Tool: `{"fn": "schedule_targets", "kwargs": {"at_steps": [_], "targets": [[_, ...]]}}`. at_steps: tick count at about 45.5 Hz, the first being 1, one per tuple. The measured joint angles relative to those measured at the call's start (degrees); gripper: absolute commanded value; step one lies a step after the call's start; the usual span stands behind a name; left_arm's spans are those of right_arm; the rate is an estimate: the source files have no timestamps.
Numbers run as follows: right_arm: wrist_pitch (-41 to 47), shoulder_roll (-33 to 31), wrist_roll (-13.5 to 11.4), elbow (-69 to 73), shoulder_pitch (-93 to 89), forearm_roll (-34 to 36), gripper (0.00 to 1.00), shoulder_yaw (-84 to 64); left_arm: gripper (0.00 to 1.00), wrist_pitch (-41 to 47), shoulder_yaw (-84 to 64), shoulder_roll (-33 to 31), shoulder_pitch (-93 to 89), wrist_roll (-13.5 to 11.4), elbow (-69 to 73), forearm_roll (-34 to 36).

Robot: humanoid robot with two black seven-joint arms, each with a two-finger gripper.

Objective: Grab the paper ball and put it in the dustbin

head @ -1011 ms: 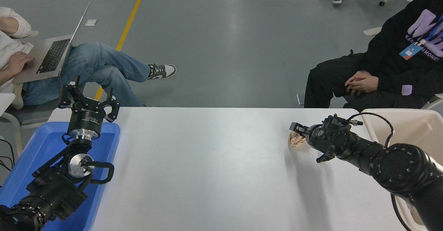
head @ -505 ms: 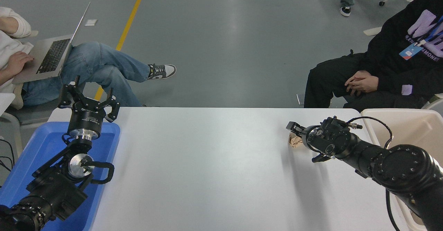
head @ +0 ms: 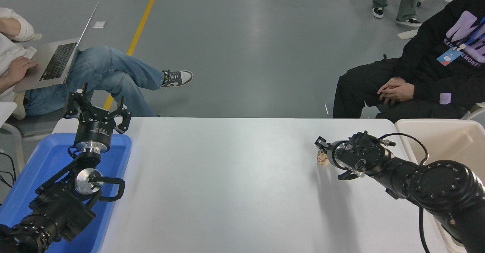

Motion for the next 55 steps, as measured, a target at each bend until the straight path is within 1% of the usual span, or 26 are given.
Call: {"fn": "schedule_targets", "kwargs": {"at_steps": [15, 24, 35, 44, 45, 47, 52, 55], "targets": [[0.1, 0.01, -0.03, 1.36, 0.85, 1.75, 0.0, 0.9, 0.99, 0.0, 0.0, 0.0, 0.0, 0.0, 0.01, 0.01], [0.27, -0.09, -0.01, 7.55, 4.45, 2.3, 0.0, 0.64, 0.99, 0.0, 0.0, 0.0, 0.0, 0.0, 0.04, 0.02], [0.8, -4.21, -0.12, 20.66, 13.58, 3.37, 0.0, -7.93, 0.99, 0.0, 0.0, 0.0, 0.01, 0.01, 0.03, 0.03], [1.25, -7.91, -0.01, 35.51, 24.64, 4.38, 0.0, -18.4, 0.99, 0.0, 0.0, 0.02, -0.01, 0.01, 0.01, 0.03], [1.6, -8.54, 0.04, 38.94, 27.75, 4.46, 0.0, -21.0, 0.99, 0.0, 0.0, 0.02, -0.01, 0.01, 0.01, 0.03], [1.91, -8.72, 0.04, 40.49, 29.31, 4.5, 0.0, -22.17, 0.99, 0.0, 0.0, 0.03, -0.02, 0.01, 0.0, 0.04], [4.91, -9.89, 0.09, 48.21, 37.83, 4.65, 0.0, -28.07, 0.99, 0.0, 0.0, 0.03, -0.01, 0.02, 0.0, 0.03], [8.45, -10.7, 0.13, 51.88, 42.7, 4.79, 0.0, -30.73, 0.99, 0.0, 0.0, 0.02, -0.02, 0.04, -0.01, 0.05]]}}
